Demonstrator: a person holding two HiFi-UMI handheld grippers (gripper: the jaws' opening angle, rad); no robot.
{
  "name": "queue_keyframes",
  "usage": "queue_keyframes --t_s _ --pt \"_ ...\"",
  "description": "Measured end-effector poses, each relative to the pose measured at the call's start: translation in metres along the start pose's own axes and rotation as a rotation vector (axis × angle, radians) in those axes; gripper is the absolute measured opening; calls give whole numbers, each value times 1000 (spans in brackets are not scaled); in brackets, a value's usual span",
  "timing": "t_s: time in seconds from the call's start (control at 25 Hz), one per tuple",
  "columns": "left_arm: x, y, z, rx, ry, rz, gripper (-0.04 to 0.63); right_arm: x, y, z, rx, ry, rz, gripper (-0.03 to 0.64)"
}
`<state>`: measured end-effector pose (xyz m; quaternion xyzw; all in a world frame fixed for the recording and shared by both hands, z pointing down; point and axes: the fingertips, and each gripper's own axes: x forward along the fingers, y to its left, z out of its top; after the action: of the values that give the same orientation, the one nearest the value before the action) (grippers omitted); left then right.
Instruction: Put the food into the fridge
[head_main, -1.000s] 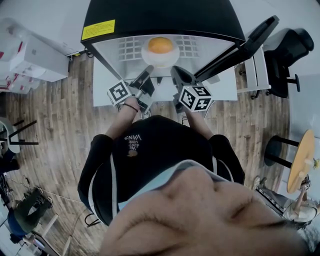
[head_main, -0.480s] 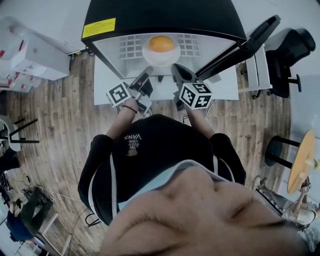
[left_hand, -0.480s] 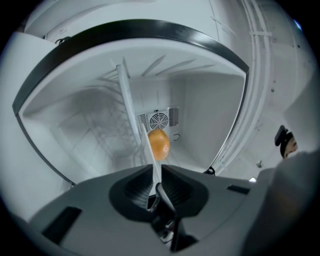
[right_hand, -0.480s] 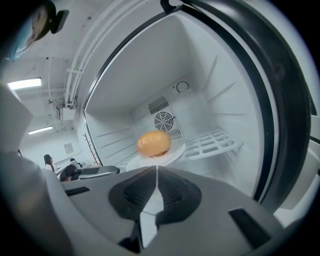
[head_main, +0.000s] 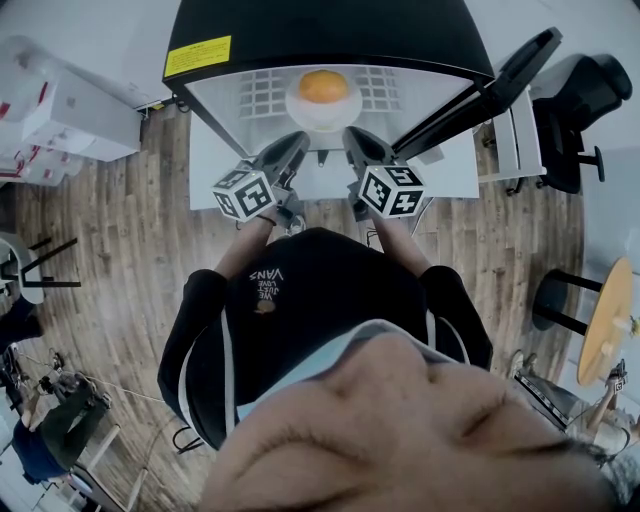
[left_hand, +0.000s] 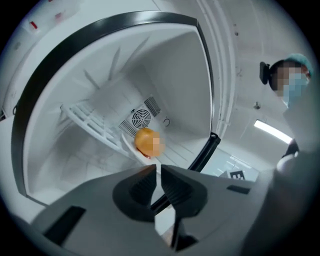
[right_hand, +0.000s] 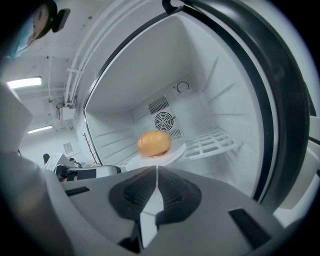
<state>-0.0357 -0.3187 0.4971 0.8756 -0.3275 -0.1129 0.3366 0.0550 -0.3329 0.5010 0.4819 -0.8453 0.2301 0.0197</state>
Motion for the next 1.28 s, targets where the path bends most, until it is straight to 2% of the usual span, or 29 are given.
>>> queue_keyframes --t_s 0.2,0.48,1.28 --pt "1 5 -3 75 20 36 29 1 1 0 -1 -2 -1 21" --pt "7 8 0 126 29 53 29 3 -1 0 3 0 -6 21" --pt "15 19 7 102 34 55 29 18 -3 9 -14 4 -19 20"
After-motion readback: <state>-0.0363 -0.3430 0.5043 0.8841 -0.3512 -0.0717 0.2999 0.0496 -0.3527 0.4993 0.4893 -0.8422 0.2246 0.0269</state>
